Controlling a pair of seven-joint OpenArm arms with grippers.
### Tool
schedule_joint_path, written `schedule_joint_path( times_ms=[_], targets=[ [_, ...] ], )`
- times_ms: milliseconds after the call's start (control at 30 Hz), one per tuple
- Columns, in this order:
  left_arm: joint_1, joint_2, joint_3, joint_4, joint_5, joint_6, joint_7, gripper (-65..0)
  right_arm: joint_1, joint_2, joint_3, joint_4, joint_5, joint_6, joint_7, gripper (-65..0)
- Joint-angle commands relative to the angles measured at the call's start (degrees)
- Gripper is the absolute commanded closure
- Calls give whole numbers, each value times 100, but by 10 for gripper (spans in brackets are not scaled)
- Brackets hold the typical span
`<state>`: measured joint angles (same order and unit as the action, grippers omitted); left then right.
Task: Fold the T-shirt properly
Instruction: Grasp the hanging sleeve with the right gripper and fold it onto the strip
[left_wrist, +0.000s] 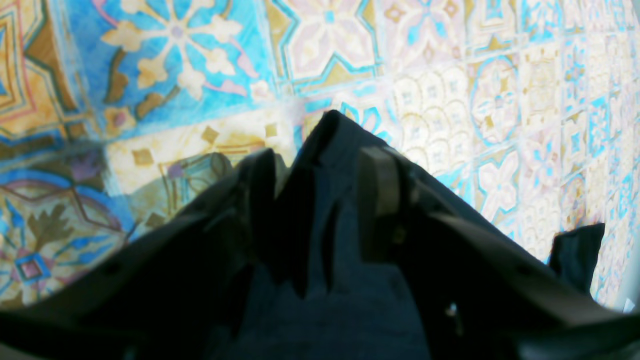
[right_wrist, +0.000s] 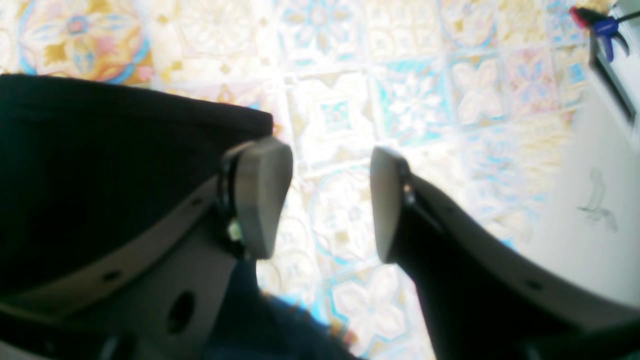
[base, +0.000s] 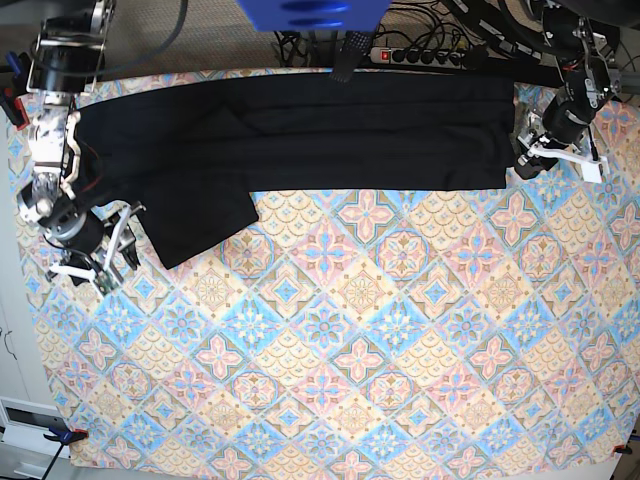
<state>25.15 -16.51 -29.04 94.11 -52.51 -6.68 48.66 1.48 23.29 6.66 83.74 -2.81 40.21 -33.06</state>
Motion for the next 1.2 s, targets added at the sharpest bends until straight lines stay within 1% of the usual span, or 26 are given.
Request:
schedule_joint_path(
  times_ms=[0,133,233,400,500,600,700,767,833,967,1000,1033,1100,1167],
  targets=[
    [30,-85,-37,211,-63,-49,-88,-270,129,111,-37,-168,13,-21,40,-285],
    [39,-85,-46,387,-37,-49,-80,-270,490,111,-230,-1091,13,-21,75,-285],
    [39,-94,-55,387,-37,-49,-80,-270,701,111,-380,-1504,13,-21,119,-285],
    [39,-94,-37,387,-37,-49,-80,-270,745,93,-503,-2014,30,-21,436,-285],
    [39,-94,-37,387,-37,-49,-80,-270,745,-118,-503,-2339,22,-21,541,-285],
    [30,-94,-28,387,-37,-49,-80,-270,754,-135,-503,-2621,22,-21,699,-285],
    [30,-94,-28,387,-37,-49,-80,-270,1017,-144,-503,-2911,30,-21,840,-285],
    [30,-94,-28,387,-37,-49,-80,-270,1114,-144,-503,-3139,30,-21,840,-285],
    [30,-94,-28,387,-37,-49,-80,-270,1211,-241,-503,-3298,30,-21,849,-283],
    [30,-94,-28,387,-37,-49,-80,-270,1228,-294,-503,-3324,30,-21,831,-273],
    [30,-94,-28,387,-37,-49,-80,-270,1228,-294,-503,-3324,30,-21,814,-253],
    [30,-94,-28,387,-37,-49,-80,-270,1219,-294,-503,-3324,30,-21,796,-219],
    [30,-94,-46,387,-37,-49,-80,-270,1211,-294,-503,-3324,30,-21,787,-128],
    [30,-94,-55,379,-28,-49,-80,-270,1211,-294,-503,-3324,39,-21,787,-12]
  ],
)
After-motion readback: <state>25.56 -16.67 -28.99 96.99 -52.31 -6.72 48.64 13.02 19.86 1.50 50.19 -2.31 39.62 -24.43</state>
